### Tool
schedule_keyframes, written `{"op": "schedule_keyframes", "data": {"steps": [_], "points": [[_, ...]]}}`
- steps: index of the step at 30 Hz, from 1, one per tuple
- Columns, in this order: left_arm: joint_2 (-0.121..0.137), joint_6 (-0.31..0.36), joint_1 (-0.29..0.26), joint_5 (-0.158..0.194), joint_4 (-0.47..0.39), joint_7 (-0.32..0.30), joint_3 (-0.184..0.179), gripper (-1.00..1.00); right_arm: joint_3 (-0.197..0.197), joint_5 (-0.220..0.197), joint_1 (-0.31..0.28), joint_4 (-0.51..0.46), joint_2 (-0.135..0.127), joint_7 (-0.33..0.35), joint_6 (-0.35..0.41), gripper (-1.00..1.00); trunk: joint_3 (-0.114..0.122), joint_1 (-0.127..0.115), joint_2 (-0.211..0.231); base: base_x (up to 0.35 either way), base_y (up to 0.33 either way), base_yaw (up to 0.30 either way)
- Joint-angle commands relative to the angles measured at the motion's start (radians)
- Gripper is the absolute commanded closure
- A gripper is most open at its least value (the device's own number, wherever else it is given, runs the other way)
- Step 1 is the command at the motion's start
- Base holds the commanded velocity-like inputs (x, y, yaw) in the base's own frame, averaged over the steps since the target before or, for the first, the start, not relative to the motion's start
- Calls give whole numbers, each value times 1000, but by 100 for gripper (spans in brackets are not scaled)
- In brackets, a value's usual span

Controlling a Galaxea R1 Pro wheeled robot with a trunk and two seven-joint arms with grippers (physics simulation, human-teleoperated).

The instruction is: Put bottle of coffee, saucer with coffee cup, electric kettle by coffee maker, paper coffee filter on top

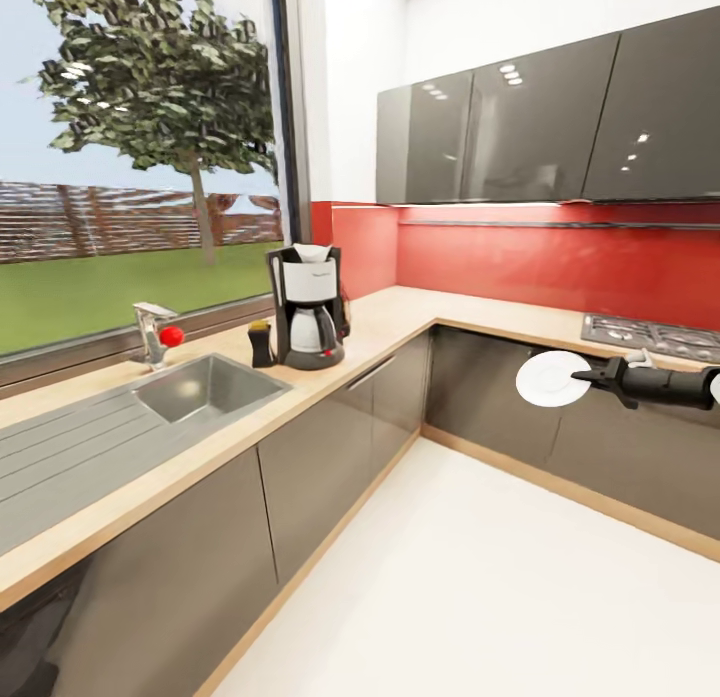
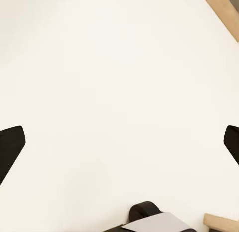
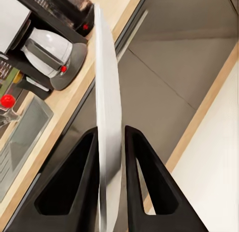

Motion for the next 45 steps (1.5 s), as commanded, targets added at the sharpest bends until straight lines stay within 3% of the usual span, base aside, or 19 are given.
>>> {"op": "schedule_keyframes", "data": {"steps": [1, 23, 45], "points": [[1, 8, -1, 11, -1, 0, -2, -100, 1, -1, -1, 0, -1, 5, 4, 100, -1, 0, -1, 252, -204, 3], [-2, 8, -1, 10, 1, 0, -3, -100, 1, -1, -1, 0, -1, 5, 4, 100, -1, 0, -1, 259, -210, 13], [-2, 8, -1, 10, 1, 0, -1, -100, 1, -1, -1, 0, -1, 5, 4, 100, -1, 0, -1, 229, -186, 258]]}}
